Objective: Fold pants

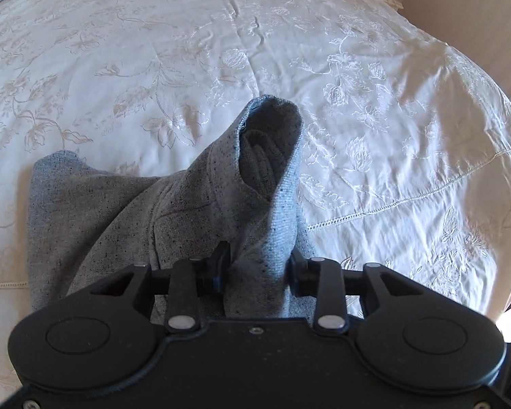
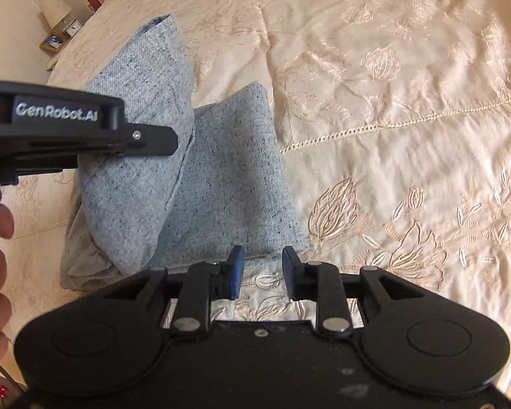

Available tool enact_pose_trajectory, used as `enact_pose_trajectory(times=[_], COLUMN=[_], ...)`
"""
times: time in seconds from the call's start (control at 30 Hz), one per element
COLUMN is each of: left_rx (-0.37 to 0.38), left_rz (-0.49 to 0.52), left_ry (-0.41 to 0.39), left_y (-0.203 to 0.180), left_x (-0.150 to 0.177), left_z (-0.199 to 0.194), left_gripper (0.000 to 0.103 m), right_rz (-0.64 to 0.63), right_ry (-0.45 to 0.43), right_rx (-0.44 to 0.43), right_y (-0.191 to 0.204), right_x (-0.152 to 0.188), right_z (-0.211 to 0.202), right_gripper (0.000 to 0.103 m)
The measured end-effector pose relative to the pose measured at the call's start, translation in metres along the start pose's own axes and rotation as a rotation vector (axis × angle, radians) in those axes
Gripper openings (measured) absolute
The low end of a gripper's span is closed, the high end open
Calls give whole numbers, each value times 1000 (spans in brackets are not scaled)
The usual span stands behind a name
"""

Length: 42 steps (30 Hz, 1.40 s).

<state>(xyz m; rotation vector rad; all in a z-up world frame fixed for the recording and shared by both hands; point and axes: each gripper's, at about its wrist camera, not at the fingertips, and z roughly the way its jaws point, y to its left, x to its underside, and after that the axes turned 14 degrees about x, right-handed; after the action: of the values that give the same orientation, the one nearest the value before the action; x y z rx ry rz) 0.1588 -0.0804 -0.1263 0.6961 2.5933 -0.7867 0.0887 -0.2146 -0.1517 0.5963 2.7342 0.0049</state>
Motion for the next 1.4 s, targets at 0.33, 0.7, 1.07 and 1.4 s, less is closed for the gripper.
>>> enact_pose_trajectory(times=[0.33, 0.7, 1.07, 1.4], left_rx=[86, -137, -99, -262], left_rz=[58, -241, -222, -87], left_ry=[-101, -22, -4, 83], left_y=[-22, 149, 191, 201], left_x=[-23, -37, -86, -83], left_z=[-29, -34, -5, 46], left_gripper=[51, 48, 49, 4], right_rz=[-56, 185, 129, -79], right_ry=[25, -108, -26, -124], right_rx=[30, 59, -11, -42], right_y=[11, -43, 16, 34], right_x=[-44, -60, -112, -104], right_z=[20, -2, 48, 30], right_gripper=[30, 39, 42, 20])
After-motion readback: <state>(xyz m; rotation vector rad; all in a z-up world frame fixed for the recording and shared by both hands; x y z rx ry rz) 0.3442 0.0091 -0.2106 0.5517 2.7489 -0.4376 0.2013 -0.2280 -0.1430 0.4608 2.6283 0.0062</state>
